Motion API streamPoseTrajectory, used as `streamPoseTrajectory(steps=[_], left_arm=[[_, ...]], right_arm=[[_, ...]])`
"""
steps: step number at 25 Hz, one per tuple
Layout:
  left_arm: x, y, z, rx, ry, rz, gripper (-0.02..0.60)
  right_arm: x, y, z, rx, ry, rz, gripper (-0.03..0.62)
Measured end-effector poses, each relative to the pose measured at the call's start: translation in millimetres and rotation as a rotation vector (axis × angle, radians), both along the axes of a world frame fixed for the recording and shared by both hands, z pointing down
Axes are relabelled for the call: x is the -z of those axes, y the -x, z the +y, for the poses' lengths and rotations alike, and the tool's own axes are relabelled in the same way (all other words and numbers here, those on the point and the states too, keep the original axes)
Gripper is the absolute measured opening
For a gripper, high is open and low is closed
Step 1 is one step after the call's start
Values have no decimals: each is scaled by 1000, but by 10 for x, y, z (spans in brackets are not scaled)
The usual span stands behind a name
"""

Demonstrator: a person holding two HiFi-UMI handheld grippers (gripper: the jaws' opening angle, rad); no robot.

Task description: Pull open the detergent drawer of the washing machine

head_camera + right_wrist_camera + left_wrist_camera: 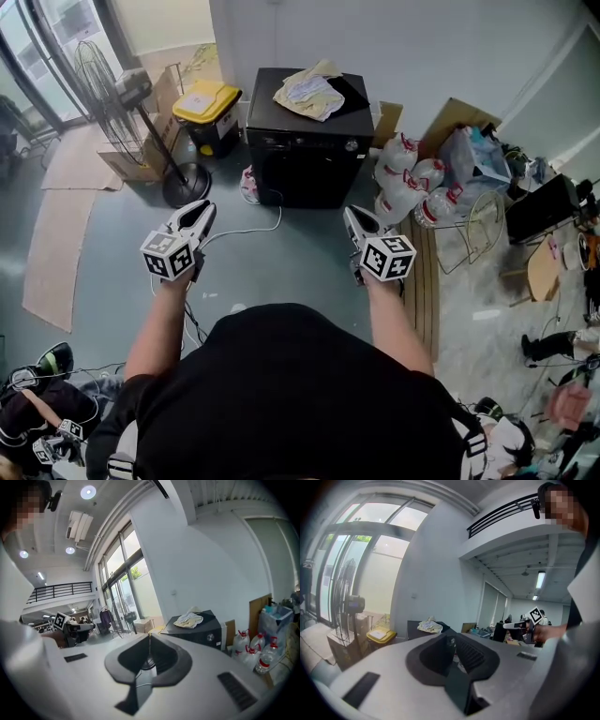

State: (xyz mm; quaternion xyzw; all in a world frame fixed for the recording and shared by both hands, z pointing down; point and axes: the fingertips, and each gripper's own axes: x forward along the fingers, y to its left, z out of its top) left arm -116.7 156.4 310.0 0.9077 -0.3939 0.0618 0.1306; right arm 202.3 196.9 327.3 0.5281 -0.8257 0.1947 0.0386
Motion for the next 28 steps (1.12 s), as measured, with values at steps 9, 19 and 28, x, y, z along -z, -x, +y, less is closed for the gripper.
streamPoseTrajectory(steps=[9, 19, 28], left_arm=[[-149, 81, -294, -8, 35, 18, 69], [-283, 325, -1162, -82, 56, 26, 69], [-364, 667, -1975, -152, 71, 25, 69]], right_arm=[[-144, 144, -246, -6, 36, -3, 3], [-215, 570, -853, -45, 71, 17, 2], [-303, 982, -1448, -104, 98, 21, 2]])
